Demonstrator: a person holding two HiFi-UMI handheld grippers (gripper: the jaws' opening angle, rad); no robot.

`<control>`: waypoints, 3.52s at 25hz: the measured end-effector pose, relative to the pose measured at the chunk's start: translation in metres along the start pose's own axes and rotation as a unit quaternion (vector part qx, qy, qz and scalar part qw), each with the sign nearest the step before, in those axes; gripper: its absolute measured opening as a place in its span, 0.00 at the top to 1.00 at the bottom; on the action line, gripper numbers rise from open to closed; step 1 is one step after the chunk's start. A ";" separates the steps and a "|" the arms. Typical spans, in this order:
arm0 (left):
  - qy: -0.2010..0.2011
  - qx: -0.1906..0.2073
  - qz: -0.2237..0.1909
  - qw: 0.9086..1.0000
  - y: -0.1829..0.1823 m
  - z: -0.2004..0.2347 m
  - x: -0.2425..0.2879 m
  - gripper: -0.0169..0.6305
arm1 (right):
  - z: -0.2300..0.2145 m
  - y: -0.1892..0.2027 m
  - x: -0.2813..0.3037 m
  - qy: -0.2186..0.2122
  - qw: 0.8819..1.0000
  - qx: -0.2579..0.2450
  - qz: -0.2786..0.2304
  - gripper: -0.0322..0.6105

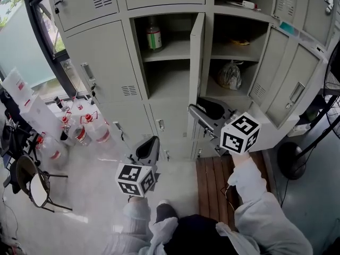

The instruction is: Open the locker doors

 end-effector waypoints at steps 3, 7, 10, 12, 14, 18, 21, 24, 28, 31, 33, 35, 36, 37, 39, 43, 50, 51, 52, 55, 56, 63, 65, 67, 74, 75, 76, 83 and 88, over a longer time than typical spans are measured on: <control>-0.007 -0.002 -0.001 1.000 0.003 -0.004 -0.005 0.96 | -0.002 0.001 -0.006 -0.009 1.000 0.003 -0.005 0.77; -0.002 -0.004 0.004 1.000 0.008 -0.010 -0.002 0.96 | -0.004 0.001 -0.015 -0.023 1.000 0.004 -0.009 0.77; 0.005 -0.005 0.006 1.000 0.008 -0.013 0.006 0.96 | -0.006 0.000 -0.020 -0.035 0.999 0.002 -0.007 0.77; 0.011 -0.005 0.004 1.000 0.006 -0.015 0.014 0.96 | -0.008 0.000 -0.023 -0.044 0.999 -0.001 -0.004 0.77; 0.017 -0.004 0.002 1.000 0.003 -0.017 0.022 0.96 | -0.010 -0.001 -0.026 -0.053 0.999 -0.003 -0.005 0.77; 0.028 0.000 0.002 1.000 0.000 -0.022 0.033 0.96 | -0.015 -0.001 -0.037 -0.070 0.997 -0.004 -0.009 0.77; 0.030 0.001 0.003 1.000 0.000 -0.019 0.038 0.96 | -0.019 -0.003 -0.043 -0.082 0.997 -0.002 -0.013 0.77; 0.034 0.002 0.006 0.999 0.002 -0.021 0.041 0.96 | -0.023 -0.003 -0.050 -0.095 0.995 0.000 -0.016 0.76; 0.039 0.009 0.013 0.999 0.005 -0.024 0.043 0.95 | -0.032 -0.004 -0.062 -0.115 0.993 0.006 -0.019 0.76; 0.037 0.008 0.017 0.999 0.008 -0.023 0.043 0.96 | -0.035 -0.004 -0.066 -0.127 0.992 0.012 -0.025 0.76; 0.038 0.010 0.019 0.999 0.009 -0.023 0.042 0.96 | -0.035 -0.004 -0.067 -0.131 0.991 0.014 -0.029 0.76; 0.038 0.012 0.021 0.999 0.010 -0.022 0.042 0.96 | -0.036 -0.004 -0.067 -0.133 0.990 0.016 -0.033 0.76; 0.038 0.013 0.022 0.999 0.010 -0.022 0.042 0.96 | -0.036 -0.004 -0.067 -0.133 0.990 0.016 -0.036 0.76; 0.038 0.014 0.023 0.999 0.010 -0.022 0.042 0.96 | -0.037 -0.004 -0.068 -0.132 0.990 0.016 -0.038 0.76; 0.037 0.015 0.025 0.999 0.012 -0.022 0.041 0.96 | -0.037 -0.003 -0.068 -0.129 0.990 0.017 -0.044 0.76; 0.035 0.019 0.029 0.999 0.014 -0.024 0.037 0.96 | -0.037 -0.003 -0.068 -0.127 0.991 0.016 -0.050 0.76; 0.026 0.009 0.035 0.999 0.020 -0.030 0.022 0.96 | -0.039 0.000 -0.075 -0.090 0.994 0.010 -0.062 0.74; 0.025 0.007 0.036 0.999 0.022 -0.031 0.020 0.96 | -0.040 0.001 -0.077 -0.080 0.995 0.002 -0.057 0.71; 0.023 0.005 0.035 0.999 0.023 -0.032 0.018 0.96 | -0.041 0.002 -0.078 -0.069 0.996 -0.005 -0.053 0.69; 0.023 -0.003 0.033 0.999 0.028 -0.037 0.013 0.96 | -0.042 0.000 -0.091 -0.038 0.997 -0.006 -0.069 0.64; 0.026 -0.006 0.033 0.999 0.030 -0.039 0.012 0.96 | -0.042 -0.002 -0.098 -0.026 0.996 -0.003 -0.080 0.62; 0.053 -0.004 0.017 0.998 0.022 -0.054 0.014 0.96 | -0.033 -0.014 -0.156 0.115 0.986 -0.055 -0.105 0.62; 0.067 -0.001 0.009 0.998 0.017 -0.061 0.011 0.96 | -0.025 -0.014 -0.170 0.168 0.979 -0.066 -0.100 0.62; 0.083 0.004 0.000 0.997 0.010 -0.067 0.004 0.96 | -0.013 -0.012 -0.180 0.219 0.969 -0.064 -0.090 0.62; 0.125 0.025 -0.020 0.992 -0.009 -0.073 -0.046 0.96 | 0.061 0.000 -0.192 0.318 0.945 -0.002 -0.083 0.62; 0.128 0.023 -0.023 0.991 -0.011 -0.072 -0.055 0.96 | 0.072 0.002 -0.193 0.330 0.940 0.002 -0.083 0.62; 0.130 0.022 -0.024 0.991 -0.012 -0.070 -0.064 0.96 | 0.083 0.003 -0.193 0.339 0.937 0.002 -0.080 0.62; 0.140 0.018 -0.023 0.990 -0.009 -0.058 -0.128 0.95 | 0.165 0.019 -0.189 0.378 0.924 0.015 -0.057 0.71; 0.143 0.017 -0.018 0.989 -0.004 -0.043 -0.171 0.96 | 0.218 0.028 -0.183 0.399 0.916 0.012 -0.042 0.85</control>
Point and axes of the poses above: the fingertips, and each gripper's own axes: x forward along the fingers, z to its left, y out of its underside, the point moved 2 cm from there along -x, backward along the fingers, and after that the axes turned 4 degrees about -y, right-handed, at the moved point
